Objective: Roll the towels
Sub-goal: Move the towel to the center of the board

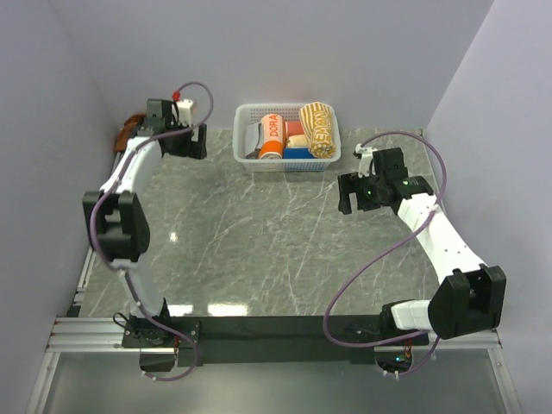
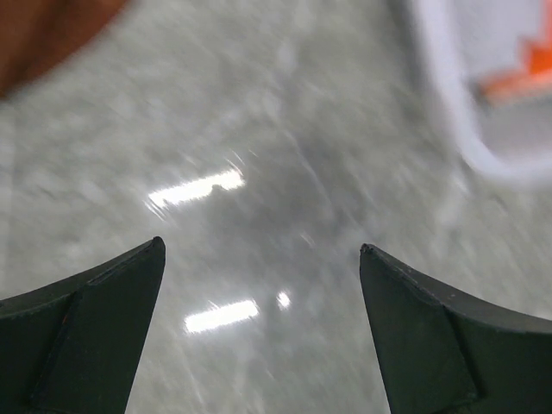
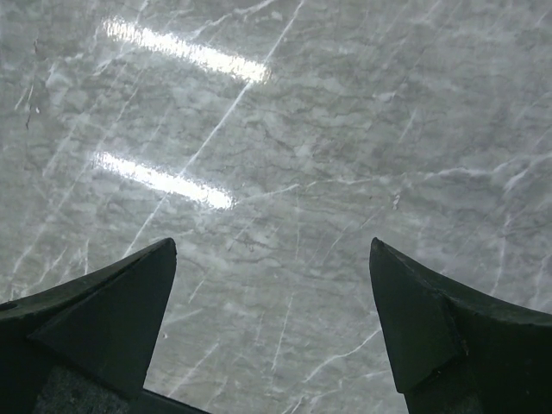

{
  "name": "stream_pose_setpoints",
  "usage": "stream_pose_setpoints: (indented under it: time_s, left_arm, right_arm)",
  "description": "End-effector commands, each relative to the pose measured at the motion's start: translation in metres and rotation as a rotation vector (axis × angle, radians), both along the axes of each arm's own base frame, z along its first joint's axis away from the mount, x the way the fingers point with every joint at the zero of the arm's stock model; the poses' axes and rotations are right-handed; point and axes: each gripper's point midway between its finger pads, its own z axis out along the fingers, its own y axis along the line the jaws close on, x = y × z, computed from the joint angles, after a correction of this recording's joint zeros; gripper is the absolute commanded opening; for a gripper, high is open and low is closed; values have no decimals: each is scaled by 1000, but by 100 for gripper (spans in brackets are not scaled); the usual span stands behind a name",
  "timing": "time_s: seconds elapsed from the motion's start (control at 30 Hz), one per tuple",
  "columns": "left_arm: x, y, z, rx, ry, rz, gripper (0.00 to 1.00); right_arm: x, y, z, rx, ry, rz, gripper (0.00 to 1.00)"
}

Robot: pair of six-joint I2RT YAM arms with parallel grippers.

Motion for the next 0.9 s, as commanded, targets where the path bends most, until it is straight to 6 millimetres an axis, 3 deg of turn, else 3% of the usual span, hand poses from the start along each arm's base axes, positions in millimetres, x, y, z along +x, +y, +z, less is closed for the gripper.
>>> stream_pose_setpoints:
  time_s: [0.0,0.03,0.07,0.1,0.13,0.17,0.23,0.37,0.73,0.87]
  left_arm:
    - [64,56,19,70,-94,186,99]
    - [77,72,-9,67,-41,204,99]
    - [97,81,13,66,-104,208,99]
    - [122,103,8,69,-137,212,99]
    - [125,108,-6,69,-120,219,99]
    - [137,120,3,115,-167,254,100]
    - [150,129,-12,158,-181,270,100]
    - [178,144,-11,213,-292,288,99]
    - [208,175,-64,257,-347,254,99]
    - [215,180,-71,268,-363,247,99]
  right_arm:
    - [10,-4,26,6,-122,11,99]
    - [12,-7,25,-3,-121,9,99]
    - [13,-11,25,-19,-121,4,99]
    - [14,-16,21,-34,-113,2,99]
    - [15,-16,20,-35,-109,2,99]
    - [15,-16,17,-38,-101,6,99]
    - [17,-20,16,-55,-99,7,99]
    - [27,-23,9,-78,-78,15,99]
    - [63,-27,4,-105,-12,35,100]
    - [71,-28,1,-101,4,30,100]
